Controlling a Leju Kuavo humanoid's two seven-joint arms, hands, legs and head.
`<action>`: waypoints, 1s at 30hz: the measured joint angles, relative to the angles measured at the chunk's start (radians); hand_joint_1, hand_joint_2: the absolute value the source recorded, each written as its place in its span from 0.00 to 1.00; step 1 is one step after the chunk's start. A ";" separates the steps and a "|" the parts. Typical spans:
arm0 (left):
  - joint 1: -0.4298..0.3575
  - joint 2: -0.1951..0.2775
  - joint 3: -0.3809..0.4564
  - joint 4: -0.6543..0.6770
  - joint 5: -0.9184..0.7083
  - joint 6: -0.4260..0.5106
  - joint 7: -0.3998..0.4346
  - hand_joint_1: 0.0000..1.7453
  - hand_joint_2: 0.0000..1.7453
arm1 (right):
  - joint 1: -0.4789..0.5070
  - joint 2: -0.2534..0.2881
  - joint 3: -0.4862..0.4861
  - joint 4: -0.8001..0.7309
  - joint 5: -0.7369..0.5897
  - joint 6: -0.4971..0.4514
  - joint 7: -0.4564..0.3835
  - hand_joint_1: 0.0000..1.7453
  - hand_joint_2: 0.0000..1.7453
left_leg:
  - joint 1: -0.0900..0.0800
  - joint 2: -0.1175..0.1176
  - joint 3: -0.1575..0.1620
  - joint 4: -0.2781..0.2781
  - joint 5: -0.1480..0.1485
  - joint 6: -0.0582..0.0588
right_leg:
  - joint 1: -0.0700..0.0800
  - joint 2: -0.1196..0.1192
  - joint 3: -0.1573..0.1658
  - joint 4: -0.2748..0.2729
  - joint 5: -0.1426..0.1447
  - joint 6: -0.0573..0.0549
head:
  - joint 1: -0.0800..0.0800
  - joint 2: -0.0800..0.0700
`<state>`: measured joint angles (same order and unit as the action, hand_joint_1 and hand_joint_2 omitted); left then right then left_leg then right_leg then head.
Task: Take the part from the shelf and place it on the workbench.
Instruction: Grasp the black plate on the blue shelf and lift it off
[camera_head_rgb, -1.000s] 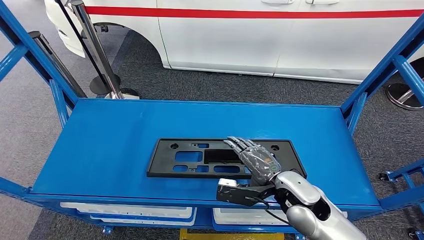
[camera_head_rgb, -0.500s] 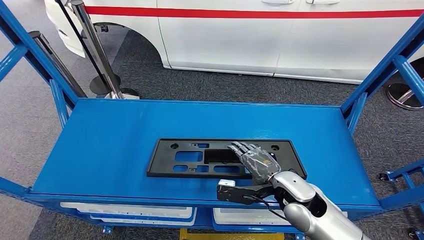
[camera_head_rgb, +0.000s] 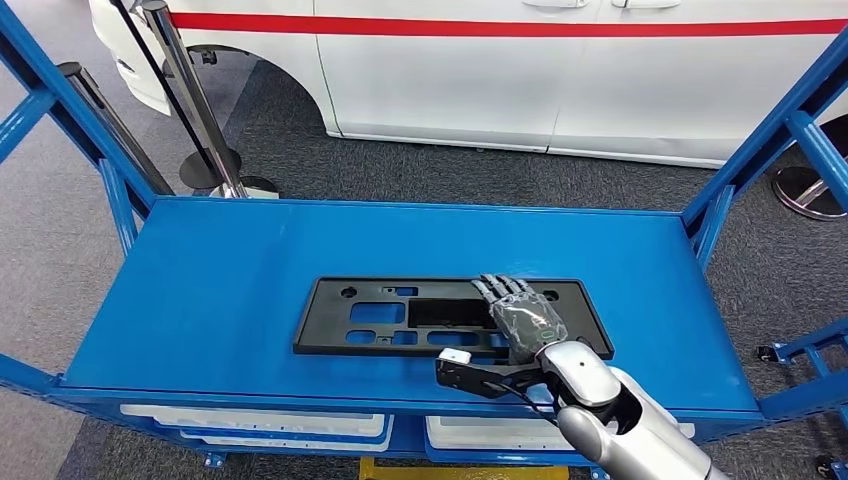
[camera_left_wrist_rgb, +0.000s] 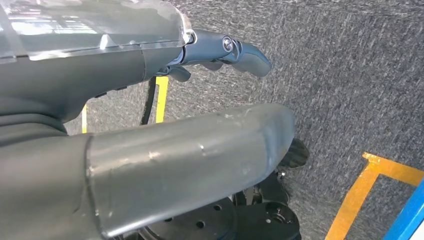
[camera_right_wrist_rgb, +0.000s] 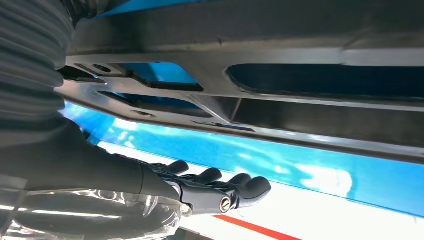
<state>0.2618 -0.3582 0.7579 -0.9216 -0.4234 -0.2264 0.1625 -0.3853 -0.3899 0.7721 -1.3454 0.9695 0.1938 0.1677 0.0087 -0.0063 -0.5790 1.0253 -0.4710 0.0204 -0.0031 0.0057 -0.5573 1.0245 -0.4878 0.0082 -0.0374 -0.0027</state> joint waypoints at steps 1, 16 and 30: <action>0.000 0.000 0.000 0.000 0.001 0.001 0.000 0.00 0.00 | 0.000 0.002 -0.002 0.005 0.002 0.000 0.001 0.00 1.00 | 0.000 0.000 0.000 0.000 0.000 0.000 | 0.000 0.000 0.000 0.000 0.000 0.000 | 0.000 0.000; 0.000 0.000 0.000 0.000 0.001 0.000 0.005 0.00 0.00 | 0.004 0.026 -0.038 0.058 0.037 0.001 0.006 1.00 1.00 | 0.000 0.000 0.000 0.000 0.000 0.000 | 0.000 0.000 0.000 0.000 0.000 0.000 | 0.000 0.000; -0.007 0.000 0.028 0.001 -0.019 -0.010 -0.004 0.00 0.00 | 0.005 0.054 -0.097 0.076 0.050 0.010 -0.024 1.00 1.00 | 0.000 0.000 0.002 0.000 0.000 0.000 | 0.000 0.000 0.001 0.000 0.000 0.000 | 0.000 0.000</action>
<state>0.2548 -0.3582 0.7858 -0.9209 -0.4424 -0.2366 0.1581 -0.3802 -0.3354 0.6755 -1.2695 1.0199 0.2039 0.1435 0.0087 -0.0062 -0.5772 1.0253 -0.4710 0.0204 -0.0032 0.0058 -0.5561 1.0245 -0.4879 0.0081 -0.0374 -0.0027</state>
